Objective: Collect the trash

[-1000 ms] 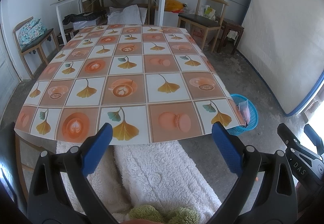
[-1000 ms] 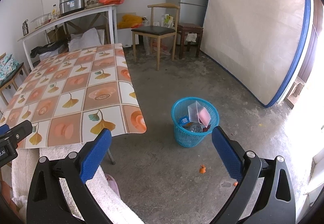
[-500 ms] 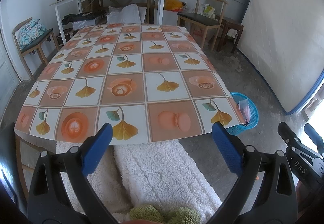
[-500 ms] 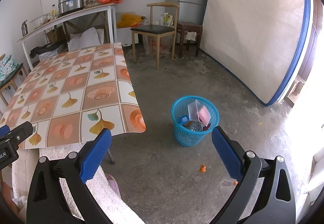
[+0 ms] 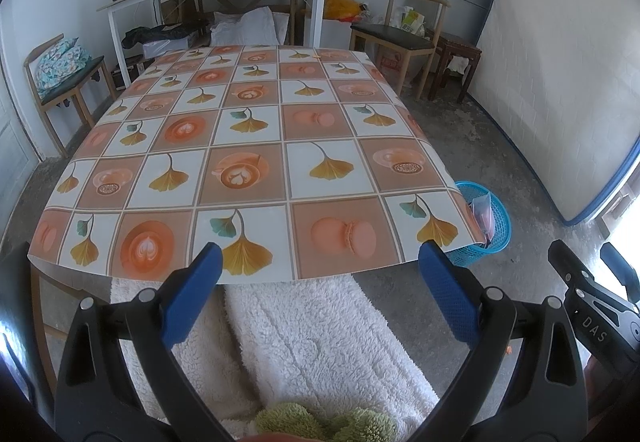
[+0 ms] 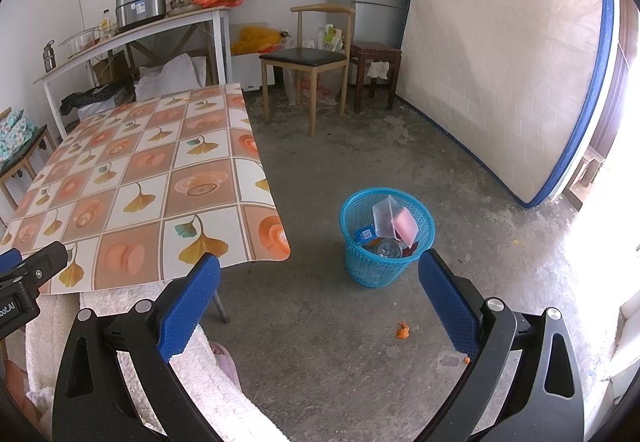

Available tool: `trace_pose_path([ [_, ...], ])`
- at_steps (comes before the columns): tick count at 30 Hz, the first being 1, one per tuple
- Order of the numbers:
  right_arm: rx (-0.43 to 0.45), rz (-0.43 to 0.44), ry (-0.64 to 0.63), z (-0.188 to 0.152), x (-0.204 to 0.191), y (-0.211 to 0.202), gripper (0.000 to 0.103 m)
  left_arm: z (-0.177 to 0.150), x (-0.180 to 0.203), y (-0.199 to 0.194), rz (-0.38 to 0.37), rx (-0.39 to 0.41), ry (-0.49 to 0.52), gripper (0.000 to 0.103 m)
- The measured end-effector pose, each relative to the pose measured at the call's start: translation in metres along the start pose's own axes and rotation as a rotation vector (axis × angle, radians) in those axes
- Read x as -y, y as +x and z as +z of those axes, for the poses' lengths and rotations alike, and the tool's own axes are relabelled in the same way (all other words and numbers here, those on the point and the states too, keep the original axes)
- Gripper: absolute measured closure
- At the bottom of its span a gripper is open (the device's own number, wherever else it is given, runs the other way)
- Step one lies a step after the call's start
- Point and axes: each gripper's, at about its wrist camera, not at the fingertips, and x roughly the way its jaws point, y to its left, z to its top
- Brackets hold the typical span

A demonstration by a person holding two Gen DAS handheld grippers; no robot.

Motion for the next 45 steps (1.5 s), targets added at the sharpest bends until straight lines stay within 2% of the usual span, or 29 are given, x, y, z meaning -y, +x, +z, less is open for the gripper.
trace_pose_path([
  [45,0.004,-0.003,0.005,-0.0018,-0.0050,-0.0010,0.006,0.0004,0.0005,0.0006,0.001,-0.002,0.004,0.009],
])
